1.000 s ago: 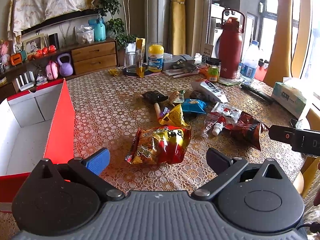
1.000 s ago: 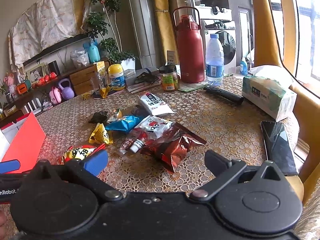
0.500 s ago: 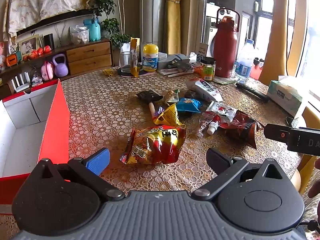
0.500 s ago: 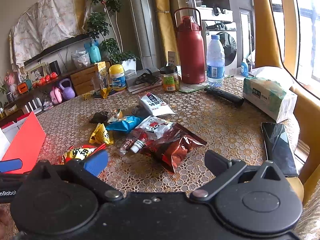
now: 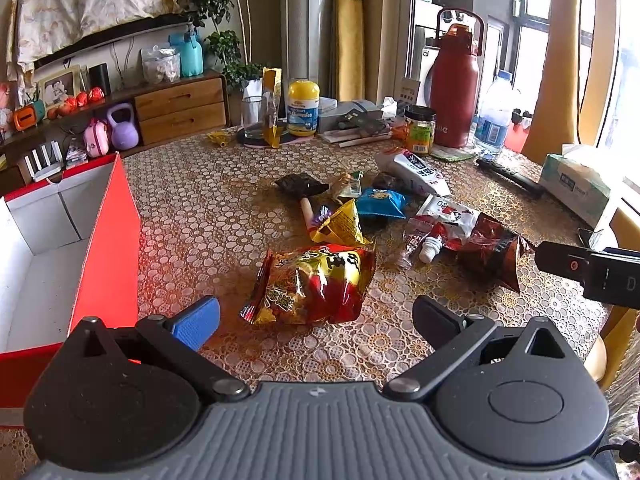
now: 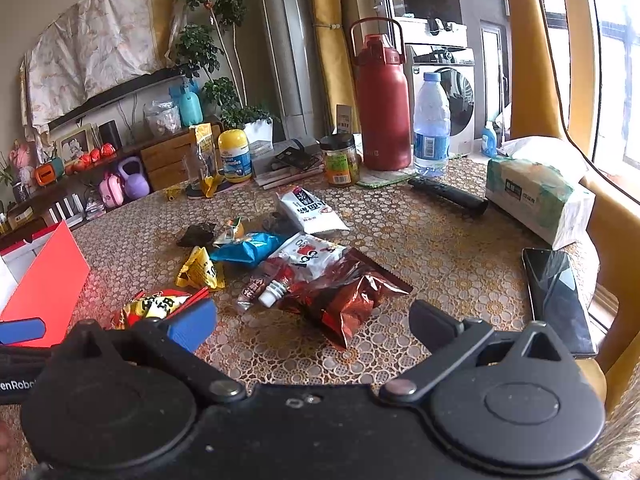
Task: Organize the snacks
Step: 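Move left tool to yellow-red chip bag while right tool approaches red foil bag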
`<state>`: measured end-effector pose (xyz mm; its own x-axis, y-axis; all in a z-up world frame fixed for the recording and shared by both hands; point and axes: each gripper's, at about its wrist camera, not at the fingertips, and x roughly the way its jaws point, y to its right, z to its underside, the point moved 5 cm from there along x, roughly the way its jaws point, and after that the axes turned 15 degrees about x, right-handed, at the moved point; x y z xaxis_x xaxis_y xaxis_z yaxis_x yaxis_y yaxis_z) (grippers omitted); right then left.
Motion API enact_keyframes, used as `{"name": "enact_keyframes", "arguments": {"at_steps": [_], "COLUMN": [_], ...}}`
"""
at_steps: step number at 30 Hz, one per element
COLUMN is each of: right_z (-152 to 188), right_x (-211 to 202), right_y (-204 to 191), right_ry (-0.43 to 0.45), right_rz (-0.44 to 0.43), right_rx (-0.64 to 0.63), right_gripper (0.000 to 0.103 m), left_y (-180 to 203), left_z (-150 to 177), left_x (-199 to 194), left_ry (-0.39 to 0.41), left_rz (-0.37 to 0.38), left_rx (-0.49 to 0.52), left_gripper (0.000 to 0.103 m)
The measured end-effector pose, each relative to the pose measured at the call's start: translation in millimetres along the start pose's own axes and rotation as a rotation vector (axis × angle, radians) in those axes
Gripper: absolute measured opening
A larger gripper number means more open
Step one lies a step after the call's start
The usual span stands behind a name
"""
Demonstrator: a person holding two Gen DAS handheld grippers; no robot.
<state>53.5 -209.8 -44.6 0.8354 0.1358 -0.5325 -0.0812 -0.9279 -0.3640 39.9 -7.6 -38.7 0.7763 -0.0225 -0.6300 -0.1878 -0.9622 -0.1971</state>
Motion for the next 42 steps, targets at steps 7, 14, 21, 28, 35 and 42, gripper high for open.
{"name": "enact_keyframes", "arguments": {"at_steps": [7,14,21,28,35,42], "right_z": [2.3,3.4,3.9,3.3,0.8,-8.0], "right_x": [7.5,14.6,20.2,28.6,44.8,72.4], "right_y": [3.8,9.2,12.4,12.3,14.0,17.8], "right_ry": [-0.016,-0.028,-0.035,-0.042,-0.046,-0.04], "right_rz": [0.008,0.016,0.019,0.022,0.044,0.079], "right_rx": [0.0,0.01,0.013,0.005,-0.019,-0.075], "right_gripper": [0.103,0.103,0.103,0.103,0.103,0.103], "left_y": [-1.9,-3.9,-1.7,-2.3,-5.7,-5.5], "left_z": [3.5,3.1,-3.3,-11.8,-13.6,-11.6], "left_x": [15.3,28.7,43.7,62.0,83.5,96.7], "left_ry": [-0.031,-0.044,-0.058,-0.066,-0.083,-0.101], "left_rz": [-0.002,-0.013,-0.002,-0.006,-0.007,-0.003], "left_rx": [0.006,0.009,0.028,0.056,0.067,0.084], "left_gripper": [0.103,0.103,0.103,0.103,0.103,0.103]}}
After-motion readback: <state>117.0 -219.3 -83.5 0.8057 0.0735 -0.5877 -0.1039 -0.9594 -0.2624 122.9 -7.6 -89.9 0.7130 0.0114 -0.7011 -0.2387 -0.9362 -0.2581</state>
